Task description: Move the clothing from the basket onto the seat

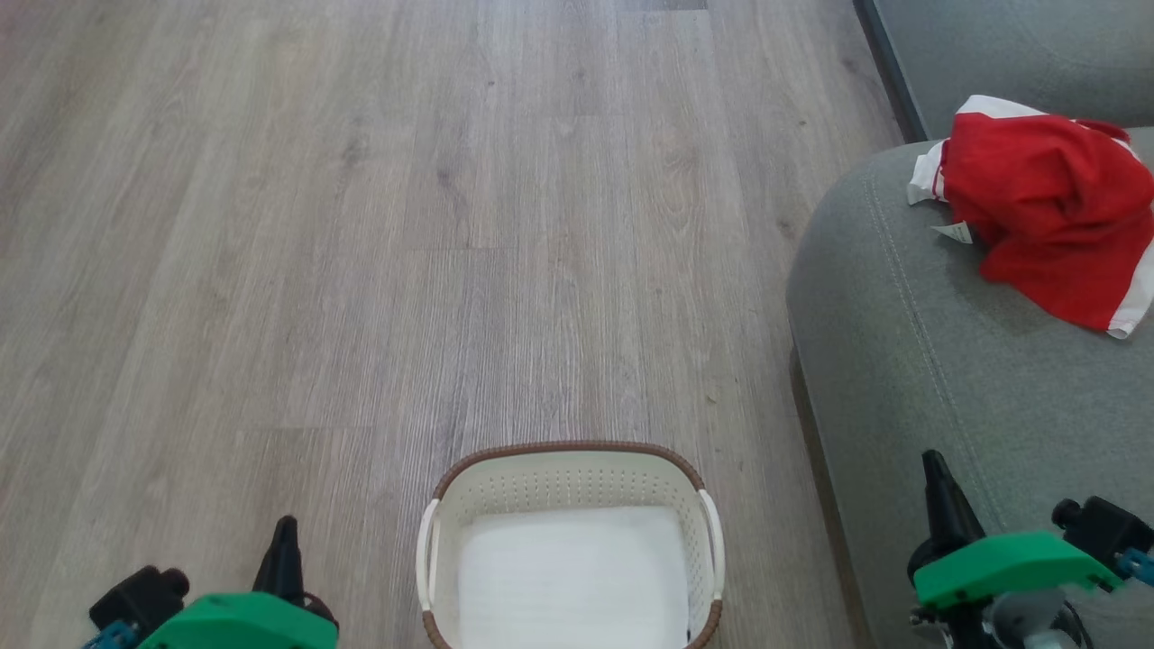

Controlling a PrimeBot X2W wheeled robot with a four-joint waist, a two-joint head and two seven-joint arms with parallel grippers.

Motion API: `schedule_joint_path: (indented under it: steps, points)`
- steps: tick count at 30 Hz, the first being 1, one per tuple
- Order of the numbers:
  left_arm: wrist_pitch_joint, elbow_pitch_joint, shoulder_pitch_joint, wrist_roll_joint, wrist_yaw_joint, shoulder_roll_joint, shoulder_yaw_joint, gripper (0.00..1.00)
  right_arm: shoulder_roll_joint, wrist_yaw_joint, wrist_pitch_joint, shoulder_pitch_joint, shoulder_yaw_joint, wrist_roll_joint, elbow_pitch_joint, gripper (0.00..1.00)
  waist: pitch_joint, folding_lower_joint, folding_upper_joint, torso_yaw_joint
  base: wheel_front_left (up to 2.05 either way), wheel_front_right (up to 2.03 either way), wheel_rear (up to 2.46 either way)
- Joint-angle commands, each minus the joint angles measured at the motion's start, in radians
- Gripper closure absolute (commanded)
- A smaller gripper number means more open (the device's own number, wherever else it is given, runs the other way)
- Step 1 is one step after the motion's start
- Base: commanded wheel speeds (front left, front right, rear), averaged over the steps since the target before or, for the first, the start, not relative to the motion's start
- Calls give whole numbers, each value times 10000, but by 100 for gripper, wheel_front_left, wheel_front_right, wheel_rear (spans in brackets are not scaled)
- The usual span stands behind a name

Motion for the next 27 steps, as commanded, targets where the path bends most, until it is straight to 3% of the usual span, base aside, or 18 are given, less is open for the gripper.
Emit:
schedule_joint_path:
  steps: [1, 27]
  points:
    - [43, -290, -534, -236, -106, 18, 345, 100, -12, -2, 70, -622, 24, 286, -401, 100, 6, 0, 0, -3, 0, 0, 0]
    - [788, -213, -1099, -2819, -889, -182, 1096, 100, -9, -2, 826, -818, -224, 3149, -653, 100, 139, 0, 0, -89, 0, 0, 0]
